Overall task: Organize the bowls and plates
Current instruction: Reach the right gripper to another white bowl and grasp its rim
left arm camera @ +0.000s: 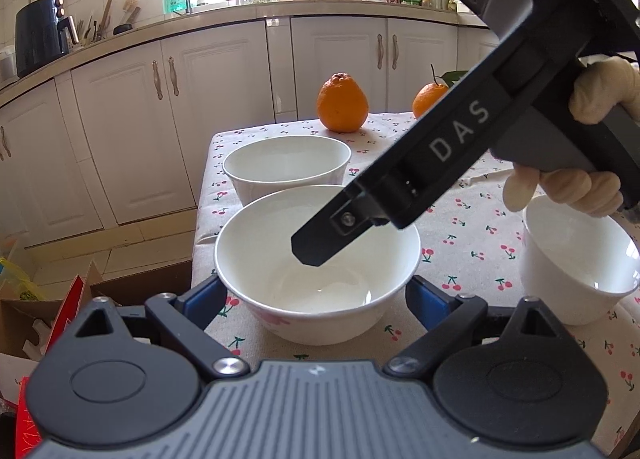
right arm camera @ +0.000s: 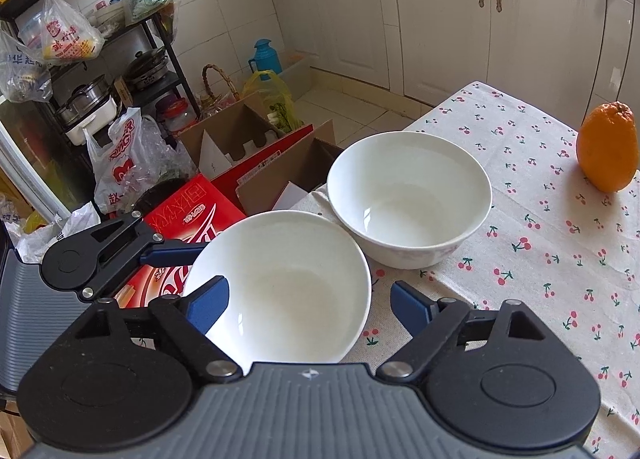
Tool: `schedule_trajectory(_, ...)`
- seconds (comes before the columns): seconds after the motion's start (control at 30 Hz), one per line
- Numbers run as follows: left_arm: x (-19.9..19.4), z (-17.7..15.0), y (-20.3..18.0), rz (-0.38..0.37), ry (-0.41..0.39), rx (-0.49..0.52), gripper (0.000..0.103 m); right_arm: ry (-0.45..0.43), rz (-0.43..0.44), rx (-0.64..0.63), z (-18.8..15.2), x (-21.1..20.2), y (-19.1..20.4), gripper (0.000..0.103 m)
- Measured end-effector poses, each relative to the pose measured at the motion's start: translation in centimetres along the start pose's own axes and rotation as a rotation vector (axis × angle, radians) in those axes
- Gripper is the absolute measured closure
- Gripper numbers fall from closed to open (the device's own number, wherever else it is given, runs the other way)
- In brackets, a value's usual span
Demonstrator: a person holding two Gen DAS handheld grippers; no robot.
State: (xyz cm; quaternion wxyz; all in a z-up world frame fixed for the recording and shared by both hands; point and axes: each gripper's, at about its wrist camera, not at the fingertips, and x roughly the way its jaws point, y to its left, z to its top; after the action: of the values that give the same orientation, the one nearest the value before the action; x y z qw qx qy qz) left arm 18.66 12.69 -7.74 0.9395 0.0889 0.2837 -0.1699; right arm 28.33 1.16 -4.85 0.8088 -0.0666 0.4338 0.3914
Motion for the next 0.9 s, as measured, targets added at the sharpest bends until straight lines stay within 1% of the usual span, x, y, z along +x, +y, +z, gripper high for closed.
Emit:
schedule_trajectory(0.17, 0.01, 0.12, 0.08, -0.004, -0.003, -0.001, 0.008, 0.008, 0.012, 0.016, 0.14, 0.5, -0.25, 0.022)
schedule_trajectory(0.27, 0.06, 0.18, 0.1, -0.004, -0.001, 0.003, 0.008, 0.007, 0.017, 0.022, 0.22, 0.67, -0.31, 0.023)
schedule_trajectory(0.47, 0.02, 0.2, 0.11, -0.005, -0.003, 0.005, 0.008, 0.01, 0.033, 0.031, 0.2, 0.77, -0.38, 0.029)
schedule_trajectory(0.9, 0.02, 0.4, 0.1, -0.004, 0.003, 0.003, 0.008, 0.006, 0.055, 0.038, 0.19, 0.75, -0.46, 0.029)
